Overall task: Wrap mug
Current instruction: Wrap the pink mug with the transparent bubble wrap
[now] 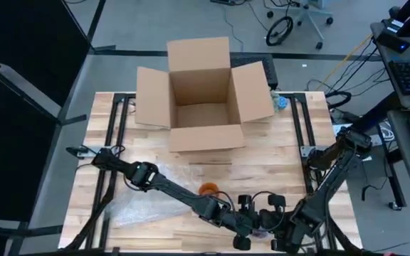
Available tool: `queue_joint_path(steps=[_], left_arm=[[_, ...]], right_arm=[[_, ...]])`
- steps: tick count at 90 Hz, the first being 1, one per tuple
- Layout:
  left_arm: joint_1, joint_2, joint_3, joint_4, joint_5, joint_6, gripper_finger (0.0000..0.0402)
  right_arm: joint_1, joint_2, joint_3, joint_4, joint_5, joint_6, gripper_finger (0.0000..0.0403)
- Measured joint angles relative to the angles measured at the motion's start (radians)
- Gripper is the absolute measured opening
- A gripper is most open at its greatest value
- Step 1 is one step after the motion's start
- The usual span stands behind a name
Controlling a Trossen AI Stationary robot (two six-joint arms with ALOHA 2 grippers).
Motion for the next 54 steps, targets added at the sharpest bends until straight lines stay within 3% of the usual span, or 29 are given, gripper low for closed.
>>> queue_joint_path(steps=[32,54], left_arm=[[-0.003,0.000,-0.002,-0.001,-0.013,-0.009,0.0052],[-0.006,0.000,-0.002,0.007,-0.012,-0.007,0.0052]], right_arm=[[-0.048,0.071,0.006,0.013,-0.093,-0.001,0.0000],[-0.044,0.076,0.003,0.032,-0.095,0.014,0.0000]])
